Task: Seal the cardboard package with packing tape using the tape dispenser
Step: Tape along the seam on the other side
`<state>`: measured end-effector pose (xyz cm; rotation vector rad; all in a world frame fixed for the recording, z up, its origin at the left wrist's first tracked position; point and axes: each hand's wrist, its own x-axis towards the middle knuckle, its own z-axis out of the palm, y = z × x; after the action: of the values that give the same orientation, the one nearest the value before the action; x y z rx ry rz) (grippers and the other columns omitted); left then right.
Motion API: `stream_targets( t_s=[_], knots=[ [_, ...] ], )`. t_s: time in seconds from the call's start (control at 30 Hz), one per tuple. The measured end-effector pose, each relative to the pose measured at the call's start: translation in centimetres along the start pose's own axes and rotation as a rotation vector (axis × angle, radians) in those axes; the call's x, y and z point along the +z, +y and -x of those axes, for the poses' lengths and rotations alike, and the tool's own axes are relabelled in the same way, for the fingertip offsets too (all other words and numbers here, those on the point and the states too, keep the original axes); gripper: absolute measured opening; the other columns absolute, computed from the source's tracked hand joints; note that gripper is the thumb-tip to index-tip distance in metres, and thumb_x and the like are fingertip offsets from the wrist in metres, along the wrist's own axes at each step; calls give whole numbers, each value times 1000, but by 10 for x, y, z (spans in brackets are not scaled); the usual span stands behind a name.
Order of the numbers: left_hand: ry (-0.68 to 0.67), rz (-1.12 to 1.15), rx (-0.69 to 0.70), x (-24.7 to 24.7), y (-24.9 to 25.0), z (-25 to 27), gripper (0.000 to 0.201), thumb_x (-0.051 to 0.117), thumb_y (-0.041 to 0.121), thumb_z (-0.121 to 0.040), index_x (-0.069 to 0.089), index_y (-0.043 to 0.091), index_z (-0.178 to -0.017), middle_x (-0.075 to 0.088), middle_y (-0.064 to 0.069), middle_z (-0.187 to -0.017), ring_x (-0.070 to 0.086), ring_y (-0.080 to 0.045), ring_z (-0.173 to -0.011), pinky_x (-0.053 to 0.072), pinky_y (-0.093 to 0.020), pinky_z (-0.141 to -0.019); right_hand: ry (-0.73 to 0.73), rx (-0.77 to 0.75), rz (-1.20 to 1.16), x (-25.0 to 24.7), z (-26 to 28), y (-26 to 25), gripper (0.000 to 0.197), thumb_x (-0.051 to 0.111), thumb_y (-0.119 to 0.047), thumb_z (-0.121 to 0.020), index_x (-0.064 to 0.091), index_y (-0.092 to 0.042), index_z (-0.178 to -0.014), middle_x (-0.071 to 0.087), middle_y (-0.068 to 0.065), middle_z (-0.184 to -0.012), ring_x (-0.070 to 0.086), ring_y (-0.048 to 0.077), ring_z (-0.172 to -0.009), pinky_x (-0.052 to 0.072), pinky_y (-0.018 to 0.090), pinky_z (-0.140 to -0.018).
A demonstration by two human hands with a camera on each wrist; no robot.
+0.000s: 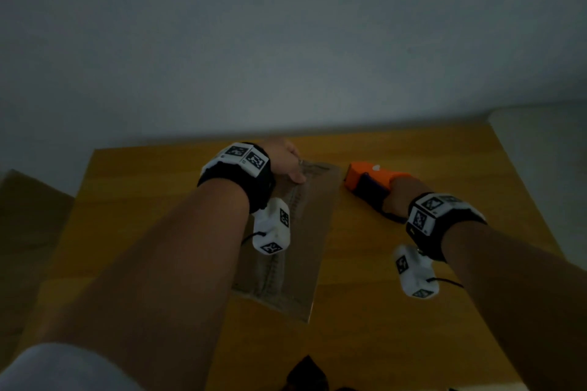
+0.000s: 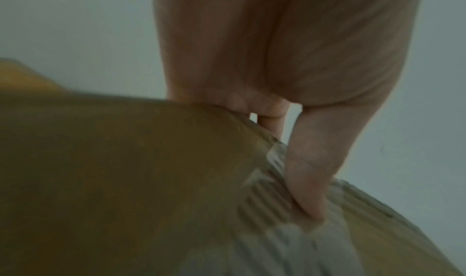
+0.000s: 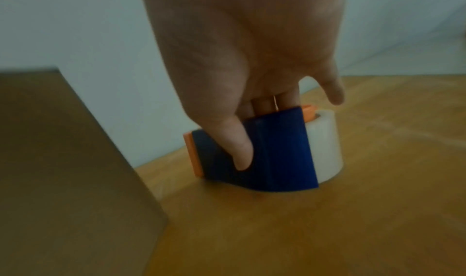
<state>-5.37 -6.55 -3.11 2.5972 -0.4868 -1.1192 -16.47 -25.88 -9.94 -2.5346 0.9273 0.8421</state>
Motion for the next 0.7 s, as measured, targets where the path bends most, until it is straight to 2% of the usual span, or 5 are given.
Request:
stream_targets(
  t_s=[0.07, 0.13, 0.27, 0.43, 0.7],
  knots=[
    [8, 56, 52, -3, 6, 1, 53, 71, 20, -83, 53, 16, -133, 51, -6, -140, 48, -26, -127, 42, -33, -97, 19, 23, -16, -12, 6, 3, 28, 58, -25, -91, 47, -11, -69, 41, 5, -62, 40, 19, -54, 35, 28, -52],
    [93, 158, 132, -6, 15, 3, 47, 68, 11, -83, 58, 15, -129, 53, -6, -139, 50, -24, -127, 42, -30, -96, -1, -16, -17, -29, 17, 4, 25, 59, -25, -91, 49, -9, -74, 43, 6, -63, 39, 18, -54, 30, 25, -50],
    [193, 335, 185, -6, 36, 6, 46, 57, 5, -91, 50, 7, -136, 51, -11, -142, 48, -24, -131, 40, -31, -107, -61, -191, -176, -64, 41, 1, 30, 59, -19, -91, 60, -3, -117, 58, 17, -113, 55, 30, -100, 43, 38, -81],
    [153, 685, 184, -8, 49, 11, 36, 46, 15, -99, 54, -5, -128, 54, -25, -135, 56, -37, -122, 48, -43, -102, 78, -242, -462, -88, 58, 1, 18, 61, -5, -78, 57, -12, -61, 51, 9, -69, 46, 25, -68, 36, 36, -66],
    [76, 1097, 207, -19, 40, 18, 16, 54, 18, -96, 62, 12, -83, 63, -6, -86, 60, -17, -80, 56, -25, -69, 93, -273, -566, -96, 69, 4, 4, 56, -4, -76, 53, -5, -73, 44, 12, -68, 43, 22, -67, 36, 33, -64]
  ],
)
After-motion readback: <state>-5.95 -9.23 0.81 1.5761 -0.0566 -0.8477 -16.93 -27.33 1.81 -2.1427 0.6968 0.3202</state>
